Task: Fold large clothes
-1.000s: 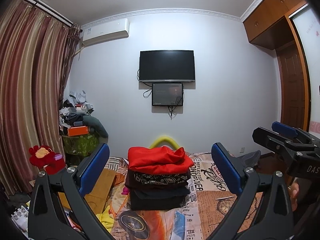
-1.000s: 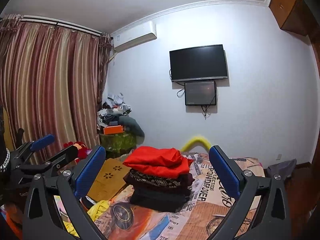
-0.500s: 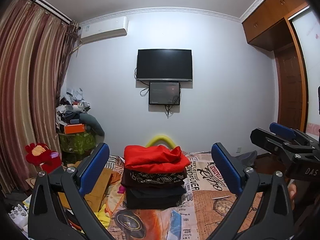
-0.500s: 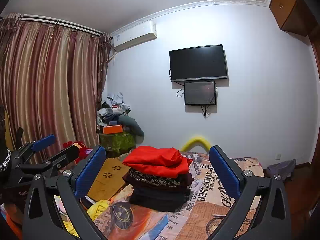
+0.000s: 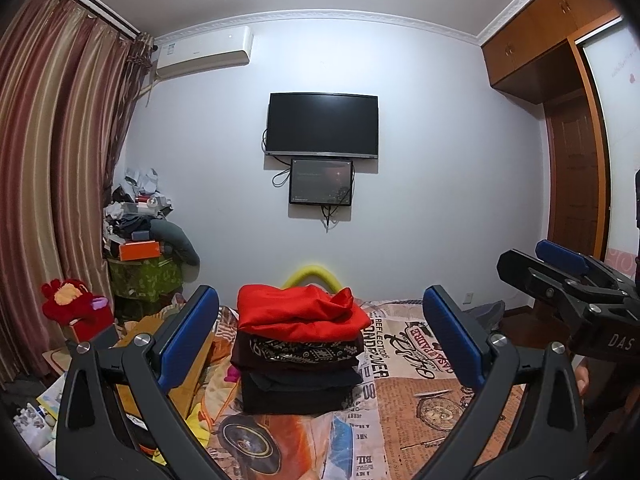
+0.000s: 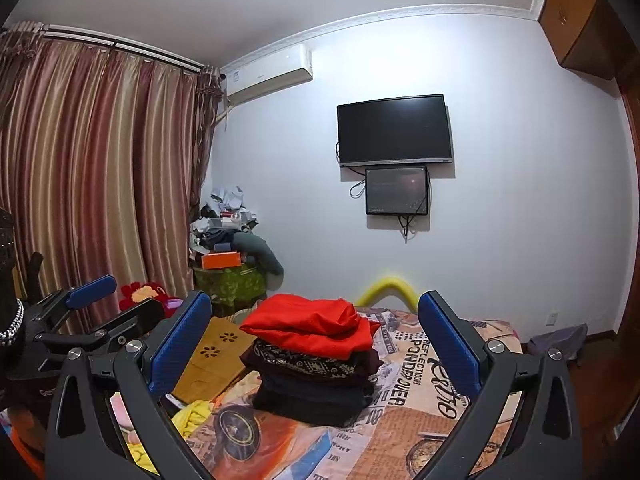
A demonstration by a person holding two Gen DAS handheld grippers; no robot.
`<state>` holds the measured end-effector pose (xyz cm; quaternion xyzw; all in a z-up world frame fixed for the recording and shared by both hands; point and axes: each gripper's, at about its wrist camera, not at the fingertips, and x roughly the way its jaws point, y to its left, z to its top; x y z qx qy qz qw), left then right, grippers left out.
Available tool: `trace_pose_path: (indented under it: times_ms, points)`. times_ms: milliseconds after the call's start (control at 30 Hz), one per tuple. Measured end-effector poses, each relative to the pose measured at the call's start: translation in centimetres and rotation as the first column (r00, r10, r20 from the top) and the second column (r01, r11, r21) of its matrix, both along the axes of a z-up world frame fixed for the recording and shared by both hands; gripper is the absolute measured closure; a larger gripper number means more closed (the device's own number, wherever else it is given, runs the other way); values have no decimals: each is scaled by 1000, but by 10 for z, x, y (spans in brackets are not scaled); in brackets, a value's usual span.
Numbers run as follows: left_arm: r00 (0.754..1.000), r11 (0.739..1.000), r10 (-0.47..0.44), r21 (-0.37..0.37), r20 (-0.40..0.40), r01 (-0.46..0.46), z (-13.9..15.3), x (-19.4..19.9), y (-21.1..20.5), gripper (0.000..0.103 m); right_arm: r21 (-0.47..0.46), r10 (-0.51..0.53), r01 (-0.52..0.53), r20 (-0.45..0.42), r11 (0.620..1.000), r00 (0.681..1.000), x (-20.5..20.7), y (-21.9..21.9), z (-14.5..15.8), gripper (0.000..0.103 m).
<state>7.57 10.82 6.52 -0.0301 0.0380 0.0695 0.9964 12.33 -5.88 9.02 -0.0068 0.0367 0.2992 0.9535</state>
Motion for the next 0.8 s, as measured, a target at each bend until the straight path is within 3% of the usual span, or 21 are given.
trace_pose_path:
  times_ms: [800]
  points:
    - [1000,1000,-11,-2,-10,11,-1,1,-2,0,5,2,-2,-12,1000,1000,5,-5,-2,0]
